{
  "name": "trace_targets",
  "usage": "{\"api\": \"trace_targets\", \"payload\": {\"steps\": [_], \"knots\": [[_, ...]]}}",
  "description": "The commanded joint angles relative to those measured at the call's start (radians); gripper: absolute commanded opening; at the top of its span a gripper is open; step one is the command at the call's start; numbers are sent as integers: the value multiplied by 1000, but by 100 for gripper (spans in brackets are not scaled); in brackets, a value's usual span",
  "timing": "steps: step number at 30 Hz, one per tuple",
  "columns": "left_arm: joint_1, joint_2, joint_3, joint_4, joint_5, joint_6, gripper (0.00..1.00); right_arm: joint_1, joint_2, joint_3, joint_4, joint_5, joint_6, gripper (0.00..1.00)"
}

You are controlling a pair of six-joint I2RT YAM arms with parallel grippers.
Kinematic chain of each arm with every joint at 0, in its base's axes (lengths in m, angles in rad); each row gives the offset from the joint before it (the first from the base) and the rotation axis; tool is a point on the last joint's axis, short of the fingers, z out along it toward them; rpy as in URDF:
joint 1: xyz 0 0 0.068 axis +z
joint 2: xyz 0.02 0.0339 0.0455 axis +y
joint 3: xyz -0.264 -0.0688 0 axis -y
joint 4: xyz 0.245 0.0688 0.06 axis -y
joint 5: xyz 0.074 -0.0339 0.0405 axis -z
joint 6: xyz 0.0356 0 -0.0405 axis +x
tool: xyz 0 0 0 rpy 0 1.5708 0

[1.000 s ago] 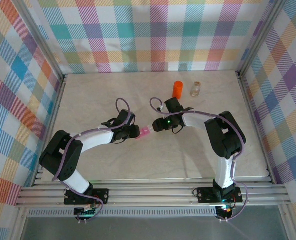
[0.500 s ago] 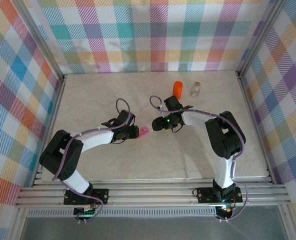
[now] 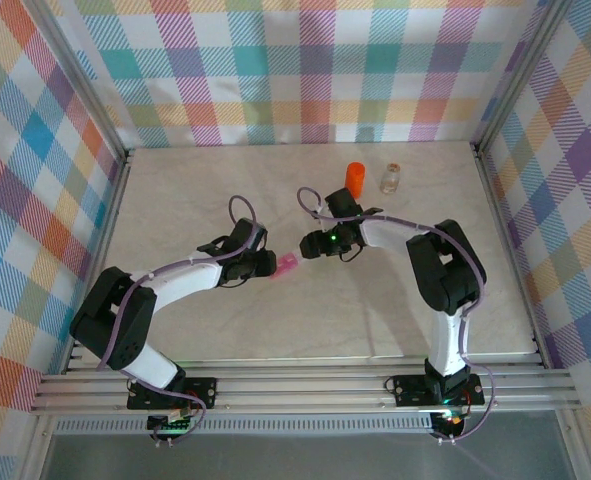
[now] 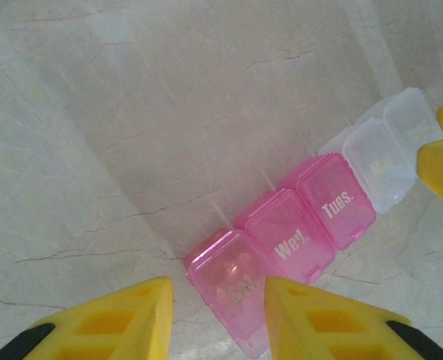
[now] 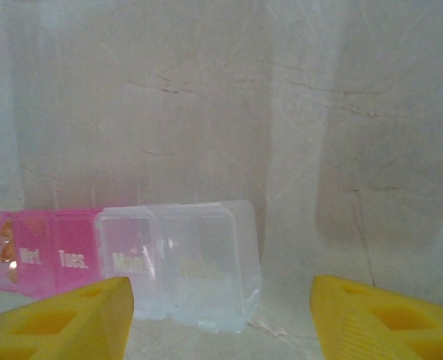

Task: Sort the pills into containers

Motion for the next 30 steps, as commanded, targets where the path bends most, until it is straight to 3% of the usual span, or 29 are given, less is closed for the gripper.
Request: {"api": "trace_targets", "payload": {"steps": [1, 8, 12, 18, 30], "knots": [[0, 6, 9, -9, 23, 5, 37, 5, 18, 18, -16, -26, 17, 65], [-1, 28, -5, -3, 47, -25, 37, 5, 17, 6, -16, -23, 13, 65], [1, 167, 22, -59, 30, -43, 32, 4, 22, 3, -6, -25, 19, 65], [1, 308, 12, -17, 15, -58, 29, 5, 20, 0, -4, -33, 25, 65], [3, 131, 86, -84, 6, -40, 29, 6, 0, -4, -34, 18, 13, 65]]}}
